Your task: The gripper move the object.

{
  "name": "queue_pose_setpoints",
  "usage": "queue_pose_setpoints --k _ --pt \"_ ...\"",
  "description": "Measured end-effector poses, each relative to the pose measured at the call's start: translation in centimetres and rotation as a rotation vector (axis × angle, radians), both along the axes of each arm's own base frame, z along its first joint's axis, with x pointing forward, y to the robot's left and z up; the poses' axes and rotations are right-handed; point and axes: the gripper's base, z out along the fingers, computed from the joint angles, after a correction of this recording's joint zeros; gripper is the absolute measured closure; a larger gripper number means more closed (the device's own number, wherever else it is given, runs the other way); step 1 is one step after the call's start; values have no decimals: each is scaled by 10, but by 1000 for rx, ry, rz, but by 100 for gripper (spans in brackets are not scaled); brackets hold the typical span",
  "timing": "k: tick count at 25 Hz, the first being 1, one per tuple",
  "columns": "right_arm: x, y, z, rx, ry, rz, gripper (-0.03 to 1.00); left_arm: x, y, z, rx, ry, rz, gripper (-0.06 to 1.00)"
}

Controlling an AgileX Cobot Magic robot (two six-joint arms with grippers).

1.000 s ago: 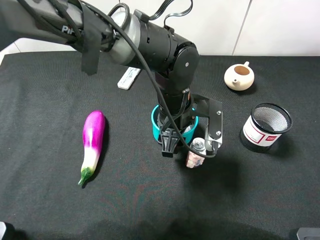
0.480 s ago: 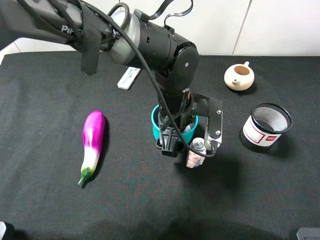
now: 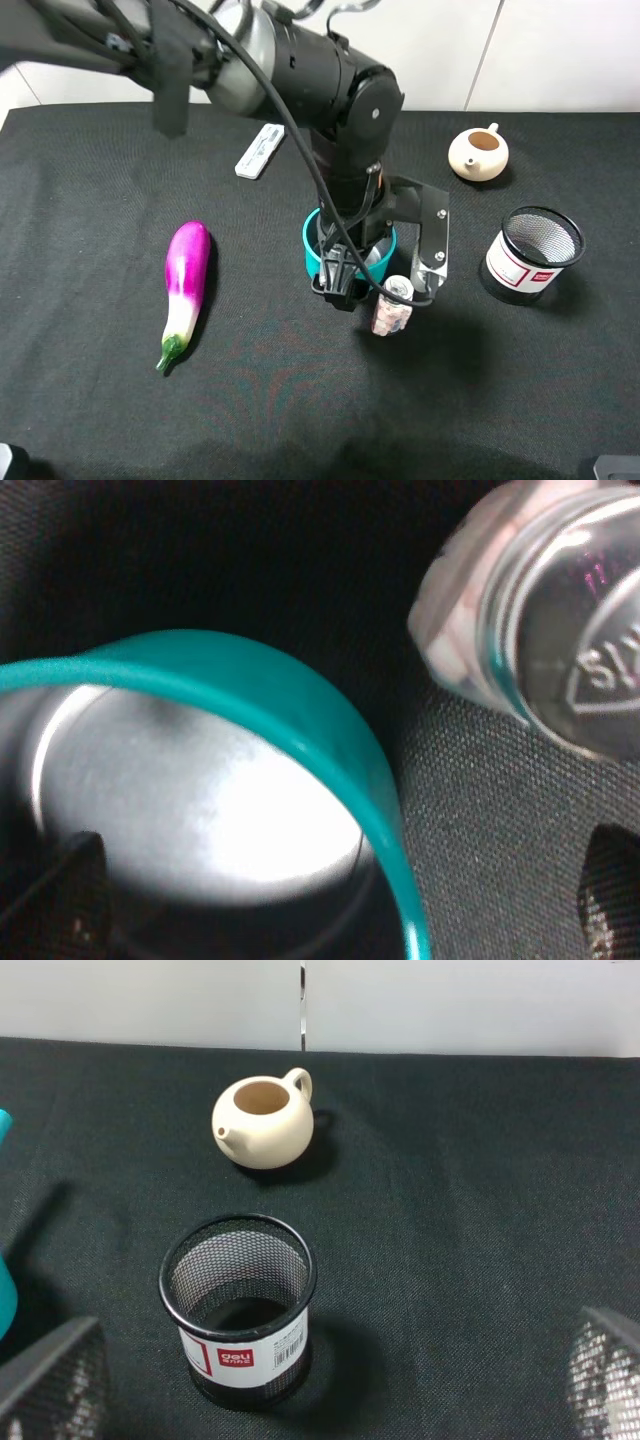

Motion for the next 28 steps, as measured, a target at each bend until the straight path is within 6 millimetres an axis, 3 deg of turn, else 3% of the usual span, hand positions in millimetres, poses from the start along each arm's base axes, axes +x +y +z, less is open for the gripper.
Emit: queue_pose_setpoints --k 9,28 --pt "0 0 0 0 0 0 27 -2 10 38 12 -49 -18 -5" --pt "0 0 0 0 0 0 27 -22 51 116 106 -63 200 -5"
